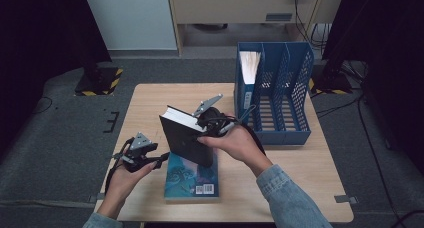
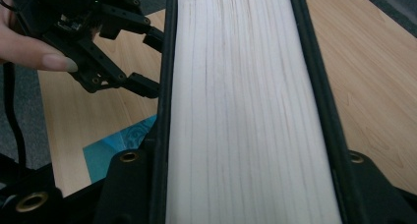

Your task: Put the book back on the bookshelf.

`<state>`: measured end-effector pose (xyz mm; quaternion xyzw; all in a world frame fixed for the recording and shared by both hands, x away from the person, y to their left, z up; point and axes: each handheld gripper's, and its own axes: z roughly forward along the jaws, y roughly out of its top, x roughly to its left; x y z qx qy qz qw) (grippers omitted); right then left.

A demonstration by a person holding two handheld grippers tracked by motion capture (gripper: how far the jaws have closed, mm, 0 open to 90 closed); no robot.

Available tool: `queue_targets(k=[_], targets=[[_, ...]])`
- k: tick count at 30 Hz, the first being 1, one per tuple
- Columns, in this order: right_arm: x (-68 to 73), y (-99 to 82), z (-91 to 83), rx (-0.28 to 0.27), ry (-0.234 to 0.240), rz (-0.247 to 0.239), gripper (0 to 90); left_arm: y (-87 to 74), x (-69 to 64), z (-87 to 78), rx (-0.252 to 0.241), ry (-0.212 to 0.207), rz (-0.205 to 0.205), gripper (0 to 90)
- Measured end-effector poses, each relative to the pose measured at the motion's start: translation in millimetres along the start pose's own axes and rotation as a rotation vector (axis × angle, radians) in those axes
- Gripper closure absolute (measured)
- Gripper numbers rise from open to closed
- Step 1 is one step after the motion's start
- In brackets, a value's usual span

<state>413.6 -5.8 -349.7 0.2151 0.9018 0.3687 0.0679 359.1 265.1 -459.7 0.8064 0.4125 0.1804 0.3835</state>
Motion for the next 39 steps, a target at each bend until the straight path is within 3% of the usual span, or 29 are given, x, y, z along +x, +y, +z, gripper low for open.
queue_targets(k=[9,16,20,24,32,39], targets=[[-11.6,2.3,0.3,0.001,0.027,0.086,50.0,-34.9,28.0,4.8,0.052,0.045,-0.083,34.5],[-36.8,1.3,0.9,-0.013,0.065,0.294,51.0,-47.8,46.6,5.7,0.078,0.077,-0.135,34.1],[-46.7,-2.2,0.9,-0.047,0.086,0.357,51.6,-51.0,52.6,4.4,0.076,0.085,-0.155,33.8],[-50.3,-6.2,0.7,-0.095,0.078,0.393,52.2,-51.4,52.1,4.4,0.078,0.084,-0.154,33.9],[-54.4,-6.6,-6.4,-0.163,0.031,0.404,52.8,-51.3,50.3,6.9,0.094,0.085,-0.139,33.9],[-54.1,-6.6,-10.9,-0.193,0.010,0.408,53.0,-52.9,50.5,8.6,0.116,0.092,-0.128,33.4]])
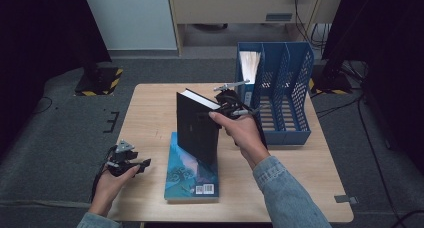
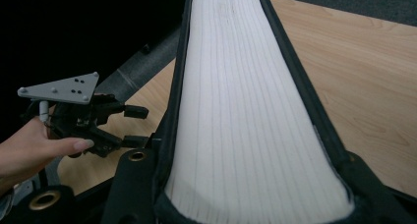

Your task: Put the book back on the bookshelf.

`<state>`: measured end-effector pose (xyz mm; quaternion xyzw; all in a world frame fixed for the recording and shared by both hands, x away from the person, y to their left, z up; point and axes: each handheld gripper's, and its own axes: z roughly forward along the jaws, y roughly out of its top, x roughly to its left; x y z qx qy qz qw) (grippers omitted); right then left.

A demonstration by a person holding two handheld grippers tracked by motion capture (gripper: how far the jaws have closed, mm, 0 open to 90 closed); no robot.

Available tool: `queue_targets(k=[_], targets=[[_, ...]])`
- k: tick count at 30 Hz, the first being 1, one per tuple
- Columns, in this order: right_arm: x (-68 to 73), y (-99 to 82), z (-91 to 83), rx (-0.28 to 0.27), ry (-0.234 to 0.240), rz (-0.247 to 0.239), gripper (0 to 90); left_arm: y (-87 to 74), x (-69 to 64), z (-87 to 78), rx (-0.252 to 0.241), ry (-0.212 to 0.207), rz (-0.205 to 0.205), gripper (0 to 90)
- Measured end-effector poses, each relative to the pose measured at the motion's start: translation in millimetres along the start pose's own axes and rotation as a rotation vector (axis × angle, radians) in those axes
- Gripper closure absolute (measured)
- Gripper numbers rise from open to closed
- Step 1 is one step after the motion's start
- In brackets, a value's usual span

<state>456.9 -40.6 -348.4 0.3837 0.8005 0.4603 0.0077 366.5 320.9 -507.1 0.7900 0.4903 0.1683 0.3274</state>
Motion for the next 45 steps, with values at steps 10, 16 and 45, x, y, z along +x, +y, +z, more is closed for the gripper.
queue_targets(k=[10,16,45], targets=[[-2.7,0.1,-9.0,-0.054,-0.012,0.017,52.9,-1.5,2.2,9.3,0.031,0.015,-0.019,15.6],[-8.2,-5.1,-18.1,-0.079,-0.021,0.041,52.9,-2.8,4.3,15.1,0.055,0.046,-0.026,6.8],[-19.7,-60.8,-92.4,-0.193,-0.064,0.096,52.8,-8.6,3.9,21.9,0.062,0.055,0.021,2.2]])
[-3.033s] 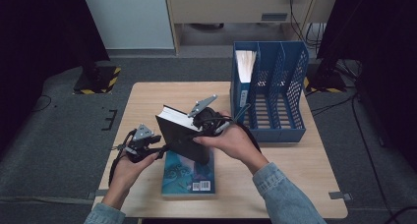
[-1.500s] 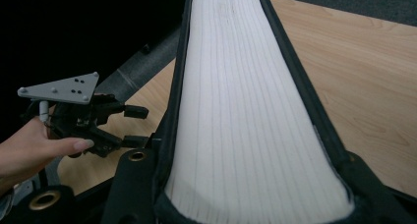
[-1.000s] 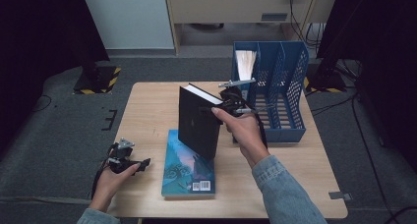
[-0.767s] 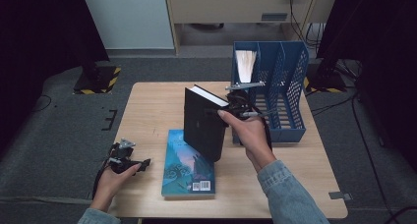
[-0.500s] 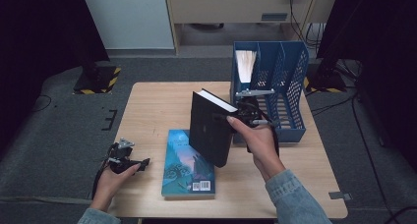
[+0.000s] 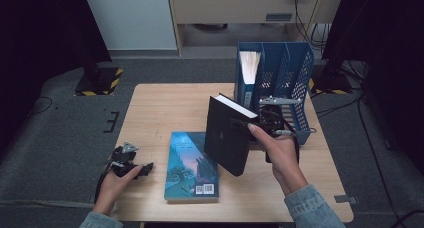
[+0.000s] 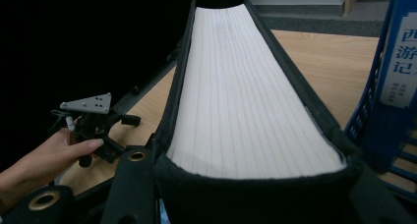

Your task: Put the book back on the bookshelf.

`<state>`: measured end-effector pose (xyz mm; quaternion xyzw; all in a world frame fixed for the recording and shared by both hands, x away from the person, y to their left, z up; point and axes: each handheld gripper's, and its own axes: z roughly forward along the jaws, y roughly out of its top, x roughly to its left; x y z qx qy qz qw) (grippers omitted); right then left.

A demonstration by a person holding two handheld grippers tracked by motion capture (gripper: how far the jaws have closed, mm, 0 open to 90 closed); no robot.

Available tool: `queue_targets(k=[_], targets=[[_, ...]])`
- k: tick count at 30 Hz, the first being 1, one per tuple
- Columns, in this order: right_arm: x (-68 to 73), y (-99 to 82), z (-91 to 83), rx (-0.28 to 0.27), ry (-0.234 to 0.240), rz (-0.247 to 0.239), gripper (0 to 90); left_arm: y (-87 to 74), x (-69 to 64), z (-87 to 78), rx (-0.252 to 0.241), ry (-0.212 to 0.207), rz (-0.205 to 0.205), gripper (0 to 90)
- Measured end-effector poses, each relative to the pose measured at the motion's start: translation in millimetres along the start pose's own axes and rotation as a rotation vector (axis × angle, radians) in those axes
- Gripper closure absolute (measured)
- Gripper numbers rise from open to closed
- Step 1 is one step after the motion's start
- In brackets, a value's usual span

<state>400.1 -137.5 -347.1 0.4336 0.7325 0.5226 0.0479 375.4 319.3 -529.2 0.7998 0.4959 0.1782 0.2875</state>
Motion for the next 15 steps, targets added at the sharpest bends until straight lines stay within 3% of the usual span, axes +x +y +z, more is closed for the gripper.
queue_targets(k=[6,15], targets=[[-0.3,-5.4,-15.9,-0.023,-0.003,0.005,52.7,-3.4,-1.0,1.5,-0.034,-0.005,0.006,0.2],[-4.6,-8.9,-44.0,-0.060,-0.030,0.028,52.7,-3.8,-2.8,1.7,-0.039,-0.009,0.010,0.0]])
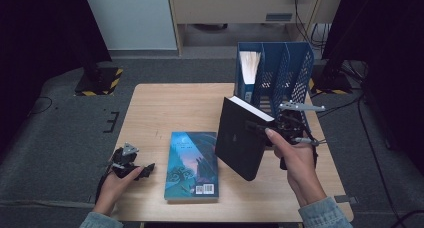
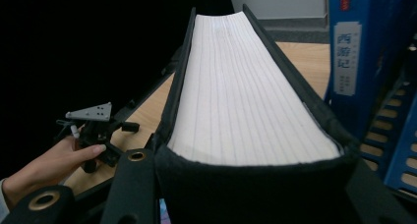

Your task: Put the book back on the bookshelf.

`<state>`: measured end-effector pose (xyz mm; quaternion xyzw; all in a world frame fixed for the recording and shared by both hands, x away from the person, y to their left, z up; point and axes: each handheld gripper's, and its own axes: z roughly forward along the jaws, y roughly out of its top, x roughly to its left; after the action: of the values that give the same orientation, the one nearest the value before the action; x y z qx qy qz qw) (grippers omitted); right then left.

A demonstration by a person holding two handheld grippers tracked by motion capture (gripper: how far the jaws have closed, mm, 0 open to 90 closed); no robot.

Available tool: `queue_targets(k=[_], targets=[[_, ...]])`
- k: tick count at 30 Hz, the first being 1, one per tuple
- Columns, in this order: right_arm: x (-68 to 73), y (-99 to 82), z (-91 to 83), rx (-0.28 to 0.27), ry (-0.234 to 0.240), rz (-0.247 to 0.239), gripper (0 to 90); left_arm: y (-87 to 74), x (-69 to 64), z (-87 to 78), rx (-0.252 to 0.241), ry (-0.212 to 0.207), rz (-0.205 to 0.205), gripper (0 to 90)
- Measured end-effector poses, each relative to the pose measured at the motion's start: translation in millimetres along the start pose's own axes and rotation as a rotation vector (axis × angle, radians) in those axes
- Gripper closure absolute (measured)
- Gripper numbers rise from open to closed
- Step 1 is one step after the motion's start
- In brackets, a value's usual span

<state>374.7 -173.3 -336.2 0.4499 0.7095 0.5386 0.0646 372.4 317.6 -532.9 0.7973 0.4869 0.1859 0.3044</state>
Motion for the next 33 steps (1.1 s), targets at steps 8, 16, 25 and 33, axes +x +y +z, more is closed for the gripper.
queue_targets(k=[8,16,25,33], targets=[[-8.7,3.2,-24.2,-0.031,-0.024,0.012,52.7,-0.6,-1.0,0.0,-0.004,0.000,0.000,0.0],[-21.8,6.3,-43.4,-0.061,-0.064,0.042,52.6,-0.7,-1.7,0.3,-0.006,-0.001,0.002,0.0],[-38.4,16.3,-59.1,-0.101,-0.120,0.069,52.6,-0.7,-2.0,0.3,-0.005,-0.003,0.005,0.0],[-55.7,28.3,-72.0,-0.143,-0.177,0.110,52.5,-0.8,-2.1,0.4,-0.007,-0.004,0.005,0.0]])
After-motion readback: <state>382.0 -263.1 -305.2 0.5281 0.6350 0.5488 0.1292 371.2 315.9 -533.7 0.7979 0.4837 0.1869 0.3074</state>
